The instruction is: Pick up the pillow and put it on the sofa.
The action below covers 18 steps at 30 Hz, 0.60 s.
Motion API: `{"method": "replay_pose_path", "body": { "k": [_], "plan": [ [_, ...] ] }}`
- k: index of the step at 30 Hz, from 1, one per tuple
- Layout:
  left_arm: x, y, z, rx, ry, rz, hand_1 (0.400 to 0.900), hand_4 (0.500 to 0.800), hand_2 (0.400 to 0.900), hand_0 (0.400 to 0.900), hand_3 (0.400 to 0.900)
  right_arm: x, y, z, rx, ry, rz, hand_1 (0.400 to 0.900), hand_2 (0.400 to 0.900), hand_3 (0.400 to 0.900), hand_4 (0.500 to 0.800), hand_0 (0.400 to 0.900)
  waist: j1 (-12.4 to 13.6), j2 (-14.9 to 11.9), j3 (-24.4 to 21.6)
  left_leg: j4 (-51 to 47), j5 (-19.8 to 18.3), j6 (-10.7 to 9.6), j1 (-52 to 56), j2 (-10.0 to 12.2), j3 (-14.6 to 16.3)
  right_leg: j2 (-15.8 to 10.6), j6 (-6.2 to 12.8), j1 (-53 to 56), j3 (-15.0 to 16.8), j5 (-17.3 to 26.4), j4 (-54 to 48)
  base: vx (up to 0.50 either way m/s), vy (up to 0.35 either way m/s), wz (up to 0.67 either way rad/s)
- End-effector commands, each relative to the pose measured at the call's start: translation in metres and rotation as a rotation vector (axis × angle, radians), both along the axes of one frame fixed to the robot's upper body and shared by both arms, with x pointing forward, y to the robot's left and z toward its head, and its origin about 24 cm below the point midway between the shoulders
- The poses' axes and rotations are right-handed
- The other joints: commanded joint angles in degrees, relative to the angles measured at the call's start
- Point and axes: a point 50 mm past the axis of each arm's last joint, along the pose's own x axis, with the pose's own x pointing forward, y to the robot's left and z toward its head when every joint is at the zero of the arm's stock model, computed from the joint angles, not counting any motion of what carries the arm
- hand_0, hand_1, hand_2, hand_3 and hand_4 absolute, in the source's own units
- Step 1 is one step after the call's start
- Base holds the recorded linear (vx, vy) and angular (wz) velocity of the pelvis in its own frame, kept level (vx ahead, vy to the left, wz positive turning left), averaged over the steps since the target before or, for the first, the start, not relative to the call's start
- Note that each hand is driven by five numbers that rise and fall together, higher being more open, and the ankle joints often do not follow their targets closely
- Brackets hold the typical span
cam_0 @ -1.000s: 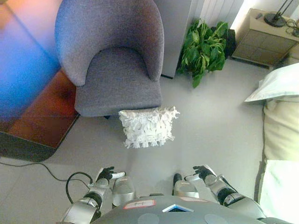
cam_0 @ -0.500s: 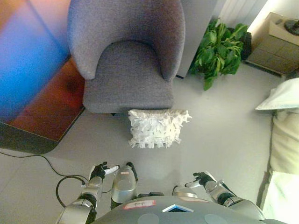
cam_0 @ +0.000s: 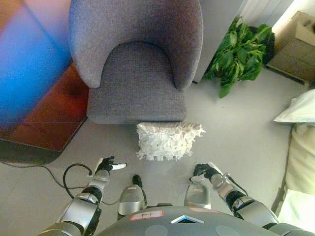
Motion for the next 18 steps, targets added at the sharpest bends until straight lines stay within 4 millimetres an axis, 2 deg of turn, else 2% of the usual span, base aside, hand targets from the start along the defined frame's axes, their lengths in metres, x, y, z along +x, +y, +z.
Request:
{"method": "replay_pose_path", "body": {
  "k": [1,4,7,9,11,12,18],
  "plan": [
    [-0.015,0.013,-0.001,0.078,-0.018,0.065,0.9,0.8,0.9,0.9,0.9,0.023,-0.026,0.016,-0.255,-0.093,0.124,0.9,0.9,0.9,0.8,0.9,0.0,-0.9,0.7,8.9,-3.6,0.2,-2.5,7.7,-2.0,-0.2,0.5,0.5,3.3,0.7,7.4,0.32,-0.262,0.31],
    [-0.034,0.009,-0.009,0.043,0.014,0.096,0.9,0.8,0.9,0.9,0.9,0.021,-0.026,0.017,-0.38,-0.152,0.236,0.9,0.9,0.9,0.8,0.9,0.5,-0.2,-0.3,2.9,-1.1,-0.3,3.0,8.5,-1.6,0.6,0.69,3.2,1.5,-1.9,8.6,0.33,-0.167,0.23],
    [-0.036,-0.005,-0.014,0.024,0.035,0.03,0.9,0.8,0.9,0.9,0.9,0.034,-0.027,0.026,-0.467,-0.256,0.324,0.9,0.9,0.9,0.8,0.9,0.9,1.6,-1.2,-2.1,2.1,-1.2,4.4,8.5,-2.3,1.9,0.35,5.1,-0.7,-3.1,7.7,0.24,-0.11,0.32],
    [-0.03,-0.014,-0.014,0.018,0.034,0.035,0.9,0.8,0.9,0.9,0.9,0.053,-0.027,0.038,-0.518,-0.361,0.348,0.9,0.9,0.9,0.8,0.9,1.0,3.0,-0.8,-3.5,3.4,-2.1,3.3,8.2,-3.4,2.1,0.17,4.3,-1.6,-3.8,8.5,0.05,-0.03,0.25],
    [-0.015,-0.015,-0.009,0.007,0.005,0.065,0.9,0.8,0.9,0.9,0.9,0.085,-0.025,0.06,-0.559,-0.489,0.344,0.9,0.9,0.9,0.8,0.9,0.9,4.3,1.0,-4.4,4.4,-2.6,1.5,7.7,-5.0,1.9,0.19,2.1,-1.1,-4.8,10.0,-0.03,-0.008,0.24],
    [-0.013,-0.015,-0.009,0.006,0.002,0.068,0.9,0.8,0.9,0.9,0.9,0.088,-0.025,0.062,-0.561,-0.509,0.343,0.9,0.9,0.9,0.8,0.9,0.9,4.4,1.2,-4.4,4.4,-2.6,1.2,7.6,-5.2,1.8,0.2,1.8,-1.0,-4.9,10.3,-0.05,-0.009,0.2],
    [0.028,-0.012,0.01,-0.028,-0.108,0.152,0.9,0.8,0.9,0.9,0.9,0.148,-0.017,0.113,-0.565,-0.704,0.271,0.9,0.9,0.9,0.8,0.9,1.4,6.7,7.6,0.0,4.5,-2.8,-7.9,6.0,-9.3,-0.1,0.27,-6.4,2.0,-6.4,16.3,-0.09,0.016,0.2]
  ]
}}
